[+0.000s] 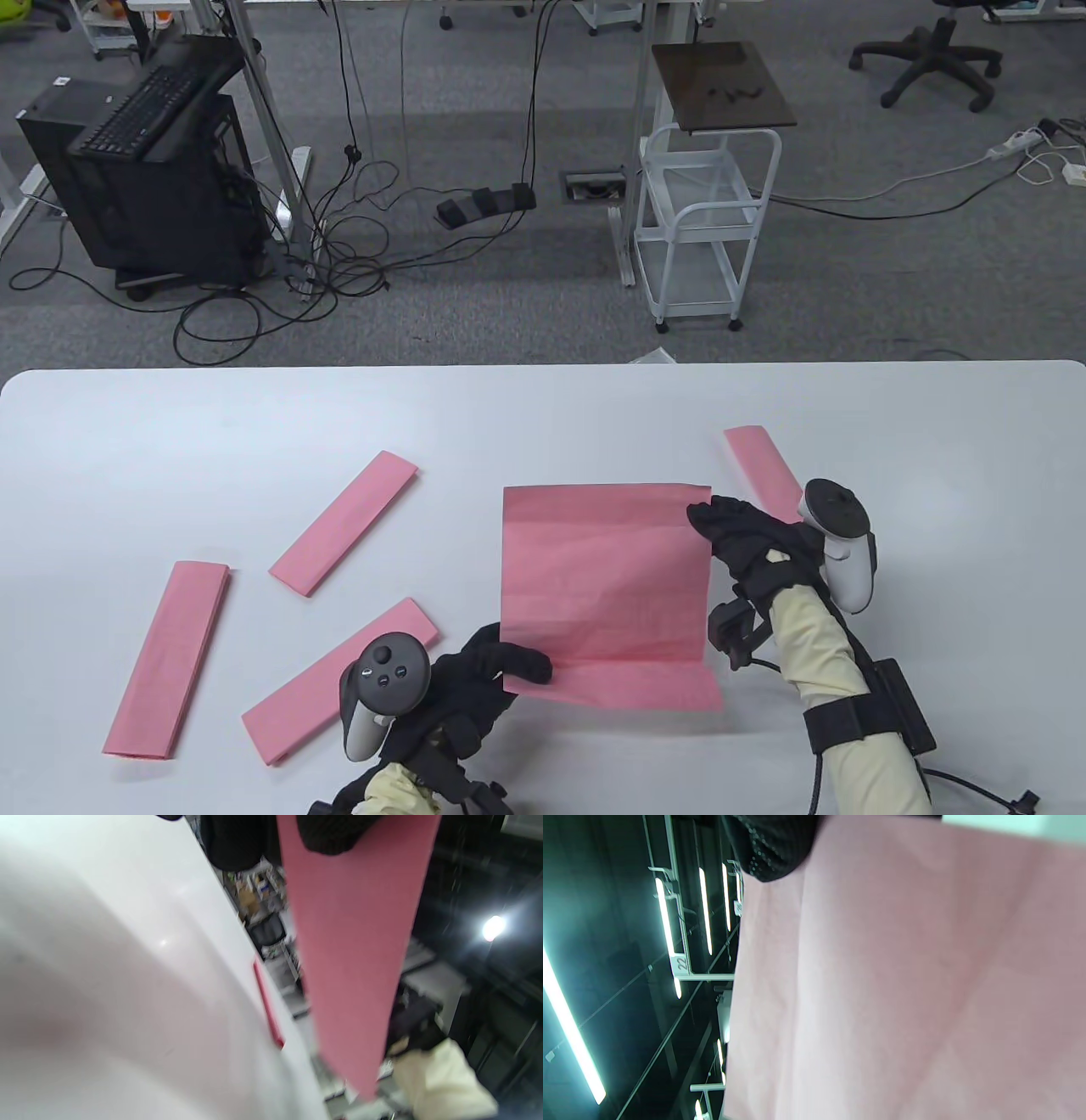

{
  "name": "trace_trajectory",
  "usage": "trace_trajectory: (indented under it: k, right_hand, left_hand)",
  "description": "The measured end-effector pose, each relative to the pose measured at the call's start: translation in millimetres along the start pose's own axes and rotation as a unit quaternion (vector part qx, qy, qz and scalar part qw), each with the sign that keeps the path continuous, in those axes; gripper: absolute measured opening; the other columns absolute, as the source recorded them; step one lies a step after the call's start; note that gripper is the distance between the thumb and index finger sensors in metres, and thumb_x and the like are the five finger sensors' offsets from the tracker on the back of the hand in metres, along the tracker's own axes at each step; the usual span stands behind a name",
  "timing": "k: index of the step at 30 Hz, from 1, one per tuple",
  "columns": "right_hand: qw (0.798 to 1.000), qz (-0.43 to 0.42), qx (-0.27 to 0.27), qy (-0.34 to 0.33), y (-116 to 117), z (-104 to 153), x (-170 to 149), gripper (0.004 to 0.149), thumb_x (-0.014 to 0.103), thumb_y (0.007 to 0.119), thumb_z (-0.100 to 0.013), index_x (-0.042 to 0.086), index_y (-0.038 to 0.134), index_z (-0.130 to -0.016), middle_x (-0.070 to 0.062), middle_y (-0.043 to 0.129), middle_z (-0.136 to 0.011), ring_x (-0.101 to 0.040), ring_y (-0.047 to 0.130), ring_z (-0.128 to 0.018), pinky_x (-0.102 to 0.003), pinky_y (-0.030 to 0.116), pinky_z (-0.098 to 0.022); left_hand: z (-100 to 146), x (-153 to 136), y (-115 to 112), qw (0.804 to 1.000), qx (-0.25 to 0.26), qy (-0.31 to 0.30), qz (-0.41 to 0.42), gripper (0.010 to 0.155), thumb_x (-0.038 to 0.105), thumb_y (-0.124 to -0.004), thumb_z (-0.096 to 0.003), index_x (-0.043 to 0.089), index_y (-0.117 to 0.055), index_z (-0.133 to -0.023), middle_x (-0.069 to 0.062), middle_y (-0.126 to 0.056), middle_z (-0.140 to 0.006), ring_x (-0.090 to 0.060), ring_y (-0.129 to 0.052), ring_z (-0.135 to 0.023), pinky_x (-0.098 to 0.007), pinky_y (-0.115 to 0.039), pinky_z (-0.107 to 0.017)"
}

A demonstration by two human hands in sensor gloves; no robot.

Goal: Unfold complexly folded papers and stack

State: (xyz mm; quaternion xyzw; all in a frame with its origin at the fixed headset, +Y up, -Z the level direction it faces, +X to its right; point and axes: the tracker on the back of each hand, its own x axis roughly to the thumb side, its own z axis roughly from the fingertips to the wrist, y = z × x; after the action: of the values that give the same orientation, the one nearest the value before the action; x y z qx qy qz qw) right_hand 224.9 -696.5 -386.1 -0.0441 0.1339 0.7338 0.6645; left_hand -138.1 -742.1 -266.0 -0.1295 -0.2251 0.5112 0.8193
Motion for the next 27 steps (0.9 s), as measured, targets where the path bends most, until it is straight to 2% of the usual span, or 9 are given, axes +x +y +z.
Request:
trace_trajectory:
  k: [4,7,9,13,16,20,22,24,27]
  right_hand:
    - [0.999,0.018,-0.027,-0.007,-2,-4,1,0.038,0.031,0.075,-0.05,0.007,0.085,-0.078,-0.009,0.096,-0.061,-0.032,0.087,-0.074,-0.061,0.04,-0.073]
    - [0.999,0.022,-0.028,-0.005,2,-7,1,0.038,0.031,0.075,-0.05,0.007,0.085,-0.078,-0.009,0.096,-0.061,-0.032,0.088,-0.074,-0.061,0.04,-0.073]
    - [0.999,0.02,-0.025,-0.002,5,-9,-1,0.038,0.031,0.075,-0.05,0.007,0.085,-0.078,-0.009,0.096,-0.061,-0.032,0.087,-0.074,-0.061,0.04,-0.073]
    - [1.0,0.023,-0.02,0.003,9,-11,-4,0.038,0.031,0.074,-0.051,0.007,0.084,-0.078,-0.009,0.096,-0.061,-0.032,0.087,-0.074,-0.061,0.04,-0.073]
    - [0.999,0.021,-0.025,0.004,10,-12,-6,0.038,0.031,0.074,-0.051,0.007,0.084,-0.079,-0.009,0.096,-0.062,-0.032,0.087,-0.074,-0.061,0.04,-0.073]
    - [0.999,0.014,-0.031,0.008,11,-15,-9,0.038,0.031,0.074,-0.051,0.008,0.084,-0.079,-0.009,0.095,-0.062,-0.032,0.087,-0.075,-0.061,0.039,-0.073]
    - [0.999,0.018,-0.03,0.009,13,-16,-10,0.038,0.031,0.074,-0.051,0.008,0.084,-0.079,-0.008,0.096,-0.062,-0.032,0.087,-0.075,-0.061,0.04,-0.073]
    - [0.999,0.019,-0.03,0.011,15,-18,-10,0.038,0.031,0.074,-0.051,0.008,0.084,-0.079,-0.008,0.096,-0.062,-0.031,0.087,-0.075,-0.061,0.04,-0.073]
    - [0.999,0.028,-0.027,0.016,18,-21,-11,0.038,0.031,0.074,-0.051,0.008,0.084,-0.079,-0.009,0.096,-0.062,-0.032,0.087,-0.075,-0.061,0.04,-0.073]
  left_hand:
    - [-2,-1,-3,0.999,-0.026,0.019,-0.044,0.035,0.022,-0.069,-0.0557,0.038,-0.083,-0.084,-0.02,-0.053,-0.116,-0.044,-0.066,-0.102,-0.064,-0.044,-0.076]
    - [-2,-3,-3,0.998,-0.037,0.025,-0.042,0.035,0.021,-0.069,-0.0551,0.035,-0.082,-0.084,-0.015,-0.077,-0.105,-0.037,-0.085,-0.092,-0.061,-0.052,-0.075]
    - [0,-7,-3,0.999,-0.04,0.029,-0.019,0.037,0.022,-0.067,-0.0552,0.03,-0.079,-0.089,-0.012,-0.077,-0.105,-0.035,-0.084,-0.092,-0.061,-0.052,-0.075]
    - [3,-7,-3,0.999,-0.022,0.032,0.025,0.059,0.054,-0.061,-0.0591,0.013,-0.07,-0.101,-0.018,-0.063,-0.113,-0.042,-0.073,-0.099,-0.068,-0.04,-0.075]
    - [3,-5,-3,0.997,0.035,0.065,-0.017,0.04,0.034,-0.07,-0.0568,0.023,-0.075,-0.095,-0.009,-0.08,-0.1,-0.031,-0.088,-0.087,-0.061,-0.046,-0.077]
    - [1,-5,-4,0.994,0.023,0.095,-0.039,0.065,0.022,-0.072,-0.0541,0.039,-0.039,-0.107,0.0,-0.081,-0.094,-0.024,-0.091,-0.082,-0.055,-0.046,-0.079]
    - [1,-6,-5,0.995,0.027,0.096,-0.029,0.07,0.022,-0.074,-0.0532,0.04,-0.034,-0.107,0.0,-0.082,-0.092,-0.024,-0.092,-0.079,-0.055,-0.047,-0.079]
    - [1,-7,-4,0.993,0.028,0.101,-0.047,0.068,0.023,-0.076,-0.0528,0.039,-0.039,-0.107,0.001,-0.084,-0.091,-0.023,-0.094,-0.078,-0.054,-0.048,-0.079]
    - [1,-7,-4,0.992,0.033,0.101,-0.074,0.042,0.026,-0.078,-0.0525,0.031,-0.071,-0.093,0.0,-0.088,-0.089,-0.022,-0.096,-0.077,-0.052,-0.048,-0.079]
